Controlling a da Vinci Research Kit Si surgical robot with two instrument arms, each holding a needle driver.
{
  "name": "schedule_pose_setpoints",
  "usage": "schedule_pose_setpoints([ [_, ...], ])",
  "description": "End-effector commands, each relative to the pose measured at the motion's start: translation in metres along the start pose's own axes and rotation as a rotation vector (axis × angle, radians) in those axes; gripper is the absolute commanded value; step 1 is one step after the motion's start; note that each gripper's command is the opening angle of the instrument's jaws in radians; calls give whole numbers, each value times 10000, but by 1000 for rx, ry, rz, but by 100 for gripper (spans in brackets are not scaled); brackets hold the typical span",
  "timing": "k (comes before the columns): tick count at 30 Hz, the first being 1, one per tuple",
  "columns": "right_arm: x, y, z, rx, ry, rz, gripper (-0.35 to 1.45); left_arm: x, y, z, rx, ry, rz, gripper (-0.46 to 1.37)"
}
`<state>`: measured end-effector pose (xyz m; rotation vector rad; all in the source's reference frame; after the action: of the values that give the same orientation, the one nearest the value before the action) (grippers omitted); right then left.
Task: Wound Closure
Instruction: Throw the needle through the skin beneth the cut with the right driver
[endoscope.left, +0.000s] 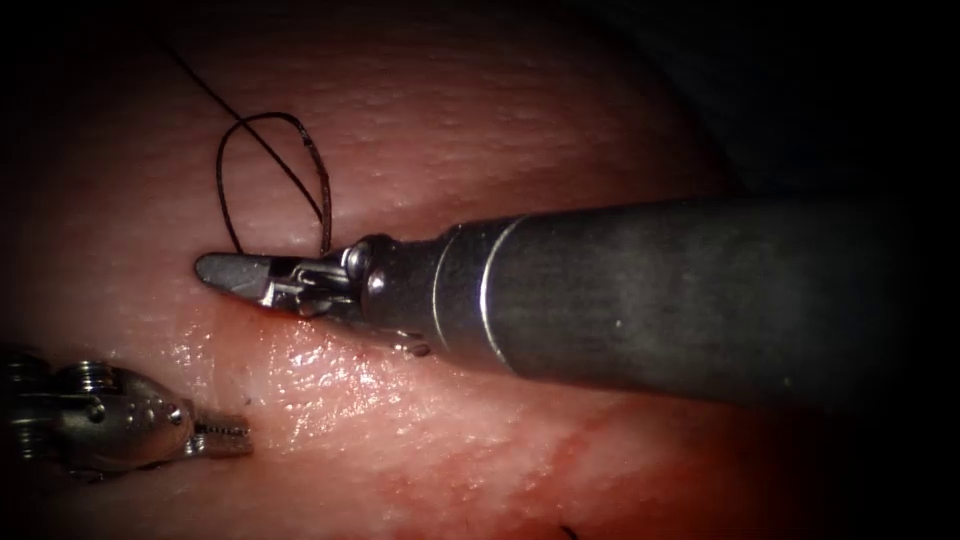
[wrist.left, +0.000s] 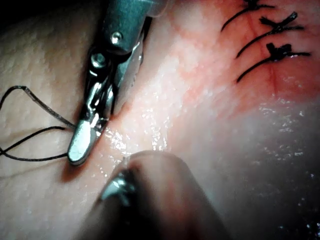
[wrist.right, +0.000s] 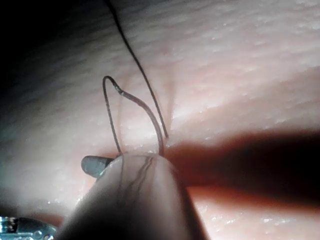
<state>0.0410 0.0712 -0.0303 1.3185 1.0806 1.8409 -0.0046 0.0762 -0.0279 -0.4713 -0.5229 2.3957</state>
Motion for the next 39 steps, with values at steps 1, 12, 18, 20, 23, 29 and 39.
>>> schedule_pose_setpoints([
  [1,0,-1,-1,-7,-6,-4,-35,0,0,0,-1,0,1,-8],
  [12,9,-2,-5,-30,49,-33,-35,-1,0,-3,-3,-1,1,-8],
  [18,40,3,-11,63,110,-333,-35,-1,0,-3,-3,-1,1,-8],
  [20,45,2,-13,77,122,-426,-25,-1,-1,-4,-4,-1,1,-7],
  [23,43,0,-16,87,97,-514,-7,-2,-1,-4,-4,-1,2,-6],
  [29,29,-3,-18,99,27,-656,17,-4,-4,-8,-10,-4,6,1],
  [39,30,-6,-37,101,-22,-816,73,-5,-8,-10,-5,0,8,10],
])
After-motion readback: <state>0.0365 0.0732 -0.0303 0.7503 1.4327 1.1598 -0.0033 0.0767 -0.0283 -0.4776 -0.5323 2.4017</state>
